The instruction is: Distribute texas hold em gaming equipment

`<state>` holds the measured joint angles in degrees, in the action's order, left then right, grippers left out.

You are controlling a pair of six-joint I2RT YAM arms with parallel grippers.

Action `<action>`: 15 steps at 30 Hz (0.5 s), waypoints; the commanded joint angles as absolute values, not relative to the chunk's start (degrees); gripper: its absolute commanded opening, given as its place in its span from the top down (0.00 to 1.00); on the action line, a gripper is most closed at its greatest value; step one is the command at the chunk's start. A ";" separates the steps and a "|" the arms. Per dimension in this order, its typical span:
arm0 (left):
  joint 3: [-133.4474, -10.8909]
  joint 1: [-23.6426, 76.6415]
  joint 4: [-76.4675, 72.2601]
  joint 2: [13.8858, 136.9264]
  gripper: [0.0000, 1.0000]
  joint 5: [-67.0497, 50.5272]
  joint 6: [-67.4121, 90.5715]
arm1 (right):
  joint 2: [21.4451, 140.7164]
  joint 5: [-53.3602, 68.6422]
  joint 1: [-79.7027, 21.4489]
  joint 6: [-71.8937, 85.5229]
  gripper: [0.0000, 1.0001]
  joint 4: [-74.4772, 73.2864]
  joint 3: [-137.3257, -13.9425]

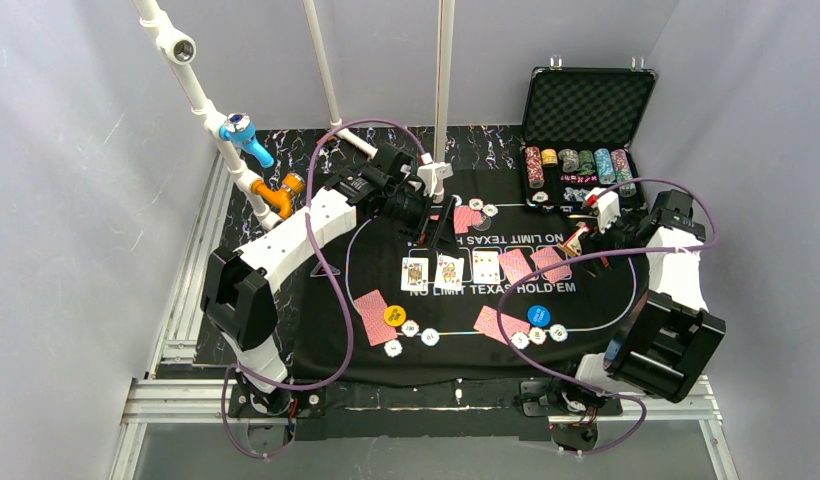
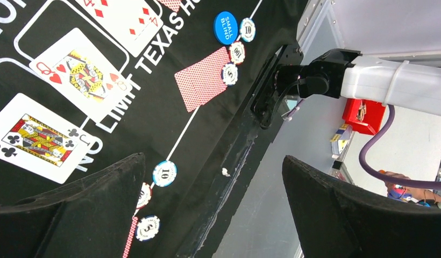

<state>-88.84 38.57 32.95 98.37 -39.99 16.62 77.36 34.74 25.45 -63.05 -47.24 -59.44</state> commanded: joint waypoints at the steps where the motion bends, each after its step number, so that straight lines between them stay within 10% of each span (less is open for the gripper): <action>1: -89.23 38.65 36.83 94.74 0.02 -39.78 13.67 | 79.20 37.71 25.95 -68.19 0.99 -40.50 -57.39; 15: -89.45 38.20 40.69 94.88 0.02 -39.14 11.25 | 89.90 37.71 29.43 -71.42 0.99 -34.00 -57.04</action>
<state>-88.66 38.50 37.85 97.14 -39.16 13.26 88.33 36.16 28.91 -69.47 -37.63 -57.21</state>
